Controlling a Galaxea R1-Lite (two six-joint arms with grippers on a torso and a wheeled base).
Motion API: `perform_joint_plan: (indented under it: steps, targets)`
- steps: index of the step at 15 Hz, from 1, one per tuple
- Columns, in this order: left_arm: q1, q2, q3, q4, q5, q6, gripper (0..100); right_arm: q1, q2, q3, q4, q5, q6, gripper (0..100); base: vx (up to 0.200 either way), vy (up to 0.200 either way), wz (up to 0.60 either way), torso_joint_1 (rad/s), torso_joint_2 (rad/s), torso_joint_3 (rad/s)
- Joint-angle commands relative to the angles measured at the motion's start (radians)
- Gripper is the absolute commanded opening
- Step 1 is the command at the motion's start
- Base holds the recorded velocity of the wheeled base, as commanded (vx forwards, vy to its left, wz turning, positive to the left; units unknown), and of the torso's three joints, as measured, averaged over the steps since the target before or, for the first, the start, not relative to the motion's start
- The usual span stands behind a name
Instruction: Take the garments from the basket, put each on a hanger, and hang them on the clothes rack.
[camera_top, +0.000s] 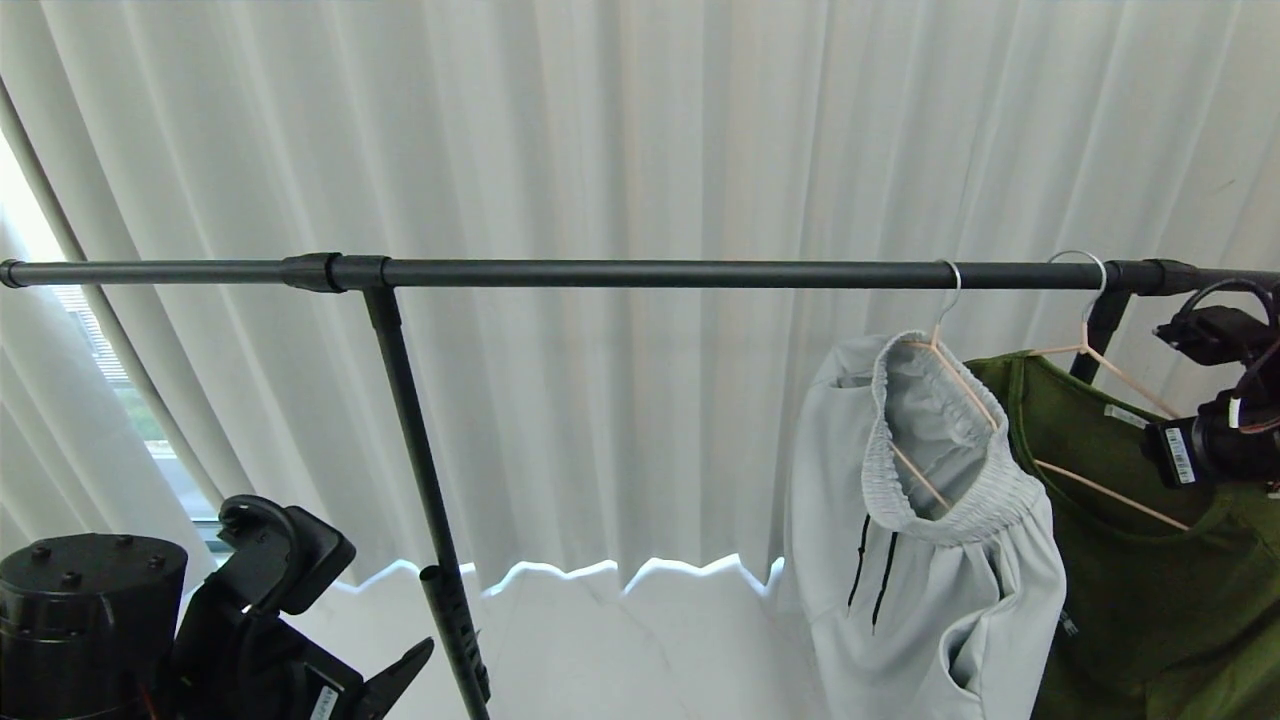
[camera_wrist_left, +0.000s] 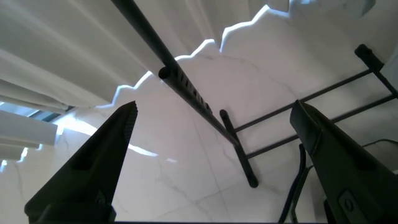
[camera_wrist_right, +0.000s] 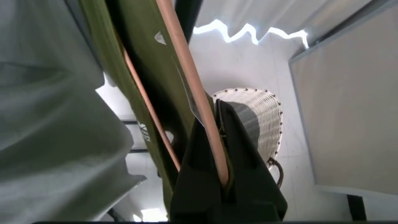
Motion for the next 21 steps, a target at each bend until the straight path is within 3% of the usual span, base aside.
perform_joint_plan:
  steps: [1,2,6,9,12,16,18,20,21]
  targets:
    - [-0.001,0.0,0.0,-0.001,0.0,0.0,100,0.007,0.001,0.001,0.001,0.0,0.0,0,0.0,0.0,0.0,0.0,0.0,0.0]
    - [-0.001,0.0,-0.002,-0.001,0.0,0.0,100,0.007,-0.001,0.001,0.001,0.0,0.0,100,0.0,0.0,0.0,0.0,0.0,0.0]
    - [0.015,-0.002,0.003,-0.022,0.002,-0.004,100,0.023,-0.09,0.022,0.001,0.0,0.023,100,0.0,0.0,0.0,0.0,0.0,0.0]
    - [0.09,-0.002,0.008,-0.05,0.002,-0.004,100,0.049,-0.238,0.081,0.004,0.002,0.054,100,0.0,0.0,0.0,0.0,0.0,0.0]
    - [0.196,-0.042,0.034,-0.065,0.002,-0.004,100,0.05,-0.475,0.217,0.001,0.003,0.055,100,0.0,0.0,0.0,0.0,0.0,0.0]
    - [0.24,-0.206,0.109,-0.073,0.014,0.002,100,0.044,-0.717,0.383,-0.076,0.0,0.043,100,0.0,0.0,0.0,0.0,0.0,0.0]
    - [0.303,-0.299,0.17,-0.071,0.069,-0.003,100,0.042,-0.834,0.466,-0.089,-0.001,0.017,100,0.0,0.0,0.0,0.0,0.0,0.0]
    - [0.381,-0.514,0.245,-0.05,0.114,-0.001,100,0.027,-0.996,0.57,-0.082,-0.035,-0.047,100,0.0,0.0,0.0,0.0,0.0,0.0]
    - [0.395,-0.614,0.245,0.022,0.137,-0.001,100,0.023,-1.051,0.613,-0.08,-0.06,-0.063,100,0.0,0.0,0.0,0.0,0.0,0.0]
